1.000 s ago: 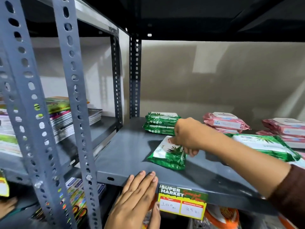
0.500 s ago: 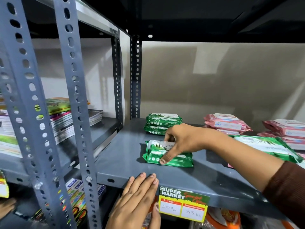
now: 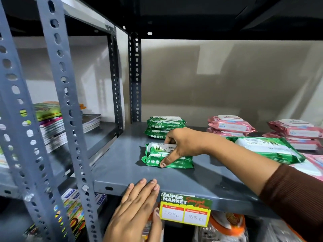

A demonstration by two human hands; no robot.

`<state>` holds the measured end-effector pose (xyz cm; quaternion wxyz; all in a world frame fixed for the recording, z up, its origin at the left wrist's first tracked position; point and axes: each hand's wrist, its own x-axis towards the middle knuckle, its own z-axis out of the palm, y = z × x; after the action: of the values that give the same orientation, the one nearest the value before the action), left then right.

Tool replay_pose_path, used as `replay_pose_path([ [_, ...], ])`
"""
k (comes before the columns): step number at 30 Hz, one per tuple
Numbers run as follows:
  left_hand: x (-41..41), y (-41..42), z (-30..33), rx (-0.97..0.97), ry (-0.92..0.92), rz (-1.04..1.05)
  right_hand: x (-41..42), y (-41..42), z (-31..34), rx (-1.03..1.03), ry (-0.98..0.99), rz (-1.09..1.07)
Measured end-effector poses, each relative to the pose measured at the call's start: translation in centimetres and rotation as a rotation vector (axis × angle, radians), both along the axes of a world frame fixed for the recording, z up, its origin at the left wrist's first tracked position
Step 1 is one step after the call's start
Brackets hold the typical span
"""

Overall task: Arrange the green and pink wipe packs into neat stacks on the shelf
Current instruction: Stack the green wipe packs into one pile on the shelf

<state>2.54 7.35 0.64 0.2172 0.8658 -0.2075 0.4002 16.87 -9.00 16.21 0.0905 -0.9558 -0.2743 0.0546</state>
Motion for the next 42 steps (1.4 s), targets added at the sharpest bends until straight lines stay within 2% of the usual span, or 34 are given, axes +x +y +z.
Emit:
replay_pose_path([
  [4, -0.2, 0.3, -0.2, -0.043, 0.005, 0.078, -1.3, -2.1, 1.8, -0.049, -0.018, 0.045],
  [8, 0.9, -1.9, -0.9, 0.126, 0.007, 0.069, -2.8, -11.0, 5.5, -0.051, -0.075, -0.081],
  [11, 1.5, -5.1, -0.8, 0.148, -0.099, 0.005, -2.6, -16.7, 6.2, -0.081, 0.069, -0.225],
  [14, 1.8, -7.1, -0.8, 0.21, -0.164, -0.003, -2.4, -19.2, 4.3, 0.026, 0.148, -0.256],
  [20, 1.8, -5.0, -1.8, 0.289, -0.053, 0.014, -1.1, -17.7, 1.1, 0.316, 0.132, -0.154],
  [26, 1.2, -4.0, -0.1, 0.248, -0.143, -0.067, -0.8, -18.0, -0.3, 0.545, 0.116, -0.088],
  [27, 1.3, -3.5, -0.1, 0.215, -0.16, -0.032, -1.0, -17.4, -0.2, 0.609, 0.129, -0.09],
  [28, 1.5, -3.6, -0.2, 0.206, -0.099, -0.046, -1.4, -17.9, 0.0, 0.634, 0.144, -0.078],
  [29, -0.7, -0.3, 0.3, 0.189, -0.061, 0.089, 0.1, -12.5, 0.6, 0.669, 0.189, 0.08],
  [31, -0.9, 0.7, 0.8, 0.093, -0.057, 0.135, 0.0, -10.2, 1.1, 0.63, 0.157, 0.112],
  [34, -1.1, 0.0, 1.3, 0.027, -0.16, 0.206, 0.7, -8.4, 1.1, 0.592, 0.097, 0.138],
  [42, 0.5, -2.0, 1.1, 0.023, -0.167, 0.091, 0.9, -7.1, 1.0, 0.364, 0.048, 0.186],
])
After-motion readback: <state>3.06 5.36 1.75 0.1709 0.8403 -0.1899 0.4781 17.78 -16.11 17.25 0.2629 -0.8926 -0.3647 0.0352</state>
